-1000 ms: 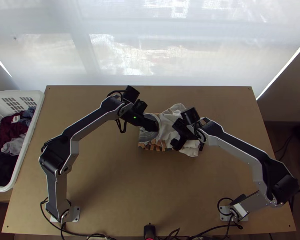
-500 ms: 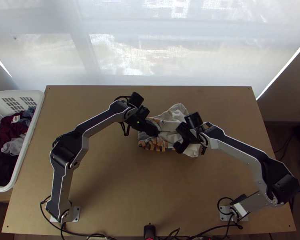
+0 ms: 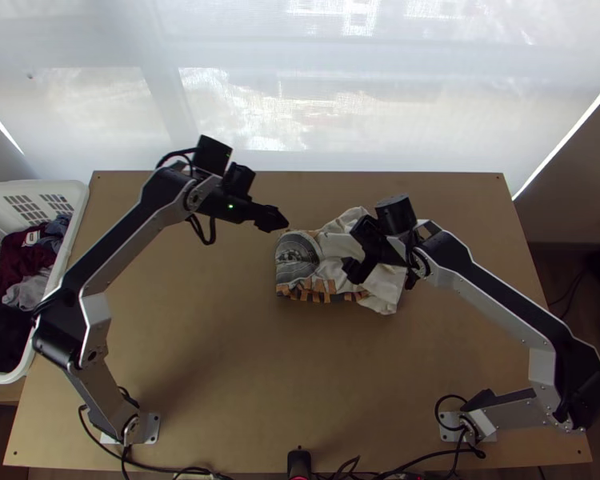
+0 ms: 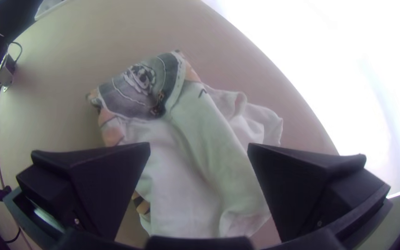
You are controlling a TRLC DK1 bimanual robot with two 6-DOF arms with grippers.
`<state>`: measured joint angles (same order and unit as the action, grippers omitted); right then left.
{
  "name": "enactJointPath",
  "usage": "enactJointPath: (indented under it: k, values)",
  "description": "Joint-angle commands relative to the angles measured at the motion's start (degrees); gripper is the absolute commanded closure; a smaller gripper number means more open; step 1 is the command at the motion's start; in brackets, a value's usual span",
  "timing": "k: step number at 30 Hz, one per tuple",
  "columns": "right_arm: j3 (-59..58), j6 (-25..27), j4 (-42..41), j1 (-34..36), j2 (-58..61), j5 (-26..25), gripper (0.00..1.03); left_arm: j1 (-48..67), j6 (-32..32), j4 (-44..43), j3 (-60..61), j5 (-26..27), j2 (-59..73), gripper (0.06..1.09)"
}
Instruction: Fold the t-shirt
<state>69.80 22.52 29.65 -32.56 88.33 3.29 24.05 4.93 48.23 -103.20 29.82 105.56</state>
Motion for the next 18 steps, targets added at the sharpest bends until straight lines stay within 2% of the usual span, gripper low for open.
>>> enactJointPath:
  k: [1,9,18]
  values:
    - [4.2,0.2,0.1,-4.8,3.5,0.2,0.05,-10.1,0.2,2.6,5.9,0.1,-12.8,0.1]
    - [4.2,0.0,-5.9,-10.2,13.7,1.1,0.05,-22.6,-0.5,5.9,17.4,0.1,-26.5,0.1]
    - [1.2,0.0,-11.0,-6.6,19.2,3.0,0.05,-36.4,-2.7,11.1,25.4,0.1,-38.2,0.1]
